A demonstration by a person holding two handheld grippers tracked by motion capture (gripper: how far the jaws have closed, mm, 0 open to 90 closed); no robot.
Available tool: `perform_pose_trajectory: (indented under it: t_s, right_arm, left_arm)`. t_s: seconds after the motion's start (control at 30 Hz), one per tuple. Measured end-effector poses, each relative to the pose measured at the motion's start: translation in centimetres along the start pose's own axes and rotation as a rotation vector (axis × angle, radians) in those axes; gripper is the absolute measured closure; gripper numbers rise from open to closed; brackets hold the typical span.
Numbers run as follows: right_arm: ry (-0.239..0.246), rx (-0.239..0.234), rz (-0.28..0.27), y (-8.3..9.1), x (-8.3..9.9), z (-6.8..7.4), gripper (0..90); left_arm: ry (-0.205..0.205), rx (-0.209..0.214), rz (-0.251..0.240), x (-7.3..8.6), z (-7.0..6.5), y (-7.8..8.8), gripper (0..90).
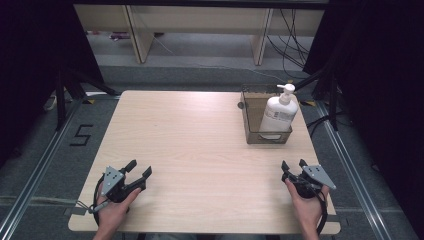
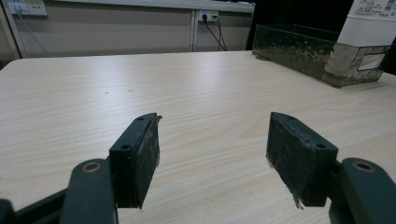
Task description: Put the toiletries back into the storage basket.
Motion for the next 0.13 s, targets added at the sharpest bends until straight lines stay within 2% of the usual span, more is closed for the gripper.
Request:
perform_pose_trajectory:
  t_s: [0.03,0.1,0.13]
  right_arm:
    - [0.020,0.003,-0.004,0.02,-0.05,-0.15,35.5]
    - [-0.010,-0.003,-0.001,-0.03,-0.04,0.00,36.1]
    - [0.005,0.000,-0.012,-0.17,0.00,-0.12,36.3]
  left_arm:
    - [0.001,0.000,0.000,0.00,0.00,0.00,33.8]
    - [0.005,-0.002,0.002,-0.01,0.01,-0.02,33.8]
    - [0.006,-0.002,0.001,-0.01,0.02,-0.05,33.8]
Point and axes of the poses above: each handheld gripper's, and its own axes: y roughly backward along the jaws, x roughly out of its underside, z roughly to its left, the point moved 2 cm from there along -y, roughly forward along the jaws, and after that the axes turned 2 degrees about -z, right-handed, at the moved point
